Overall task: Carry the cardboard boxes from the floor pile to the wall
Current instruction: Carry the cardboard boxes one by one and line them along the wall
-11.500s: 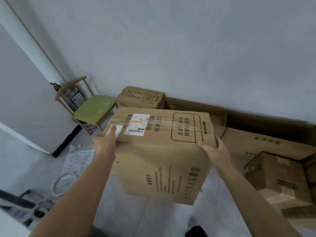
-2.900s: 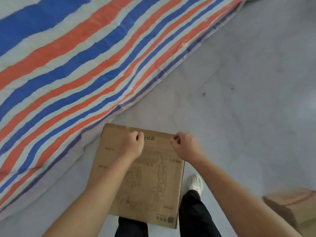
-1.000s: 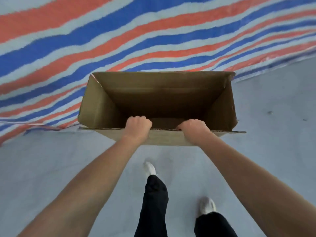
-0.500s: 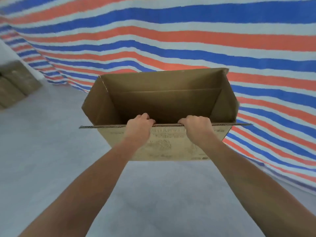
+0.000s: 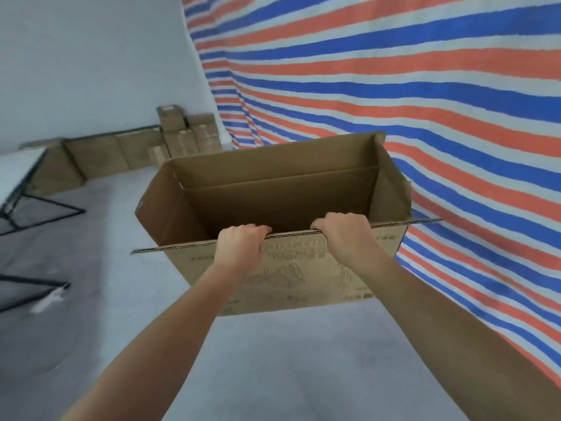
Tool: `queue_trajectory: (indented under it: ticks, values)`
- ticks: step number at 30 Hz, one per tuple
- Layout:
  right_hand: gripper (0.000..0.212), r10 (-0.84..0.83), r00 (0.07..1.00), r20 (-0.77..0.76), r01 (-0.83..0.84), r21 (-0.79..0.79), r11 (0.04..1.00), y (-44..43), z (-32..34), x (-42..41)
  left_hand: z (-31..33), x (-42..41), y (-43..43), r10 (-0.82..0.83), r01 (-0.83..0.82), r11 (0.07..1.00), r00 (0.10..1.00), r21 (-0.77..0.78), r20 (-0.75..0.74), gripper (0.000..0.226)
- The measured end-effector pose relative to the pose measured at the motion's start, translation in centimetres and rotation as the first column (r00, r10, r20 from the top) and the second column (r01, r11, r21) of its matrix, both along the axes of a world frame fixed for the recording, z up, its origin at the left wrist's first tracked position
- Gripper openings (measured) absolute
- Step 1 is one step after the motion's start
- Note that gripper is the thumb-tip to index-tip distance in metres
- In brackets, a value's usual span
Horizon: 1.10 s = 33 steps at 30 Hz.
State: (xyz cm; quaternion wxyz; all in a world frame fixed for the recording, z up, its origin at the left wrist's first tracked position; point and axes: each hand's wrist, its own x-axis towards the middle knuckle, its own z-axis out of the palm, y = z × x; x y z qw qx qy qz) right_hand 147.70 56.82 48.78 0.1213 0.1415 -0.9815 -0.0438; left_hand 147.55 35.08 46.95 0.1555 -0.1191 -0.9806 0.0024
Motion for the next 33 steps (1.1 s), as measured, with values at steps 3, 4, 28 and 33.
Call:
queue_trajectory:
  ticks: [3,4,28,33]
  values:
    - [0.042,0.066,0.998,-0.004,-0.066,-0.034,0.997,-5.0,0.3,-3.6,0.5,-2.2,-5.0,0.034,-0.034,0.999,0.999,0.011,-0.023,0.046]
    - [0.040,0.082,0.997,-0.015,-0.083,-0.053,0.995,-6.2,0.1,-4.8,0.4,-3.2,-6.3,0.050,-0.050,0.999,0.998,0.014,-0.033,0.046]
    - [0.046,0.474,0.867,0.153,-0.475,-0.031,0.880,-39.3,-5.9,-58.2,-7.0,-46.7,-36.8,0.497,-0.502,0.859,0.865,0.099,0.070,0.038]
    - [0.049,0.503,0.850,0.156,-0.500,-0.065,0.864,-51.9,-7.7,-67.4,-8.9,-55.6,-49.2,0.510,-0.516,0.849,0.857,0.111,0.082,0.042]
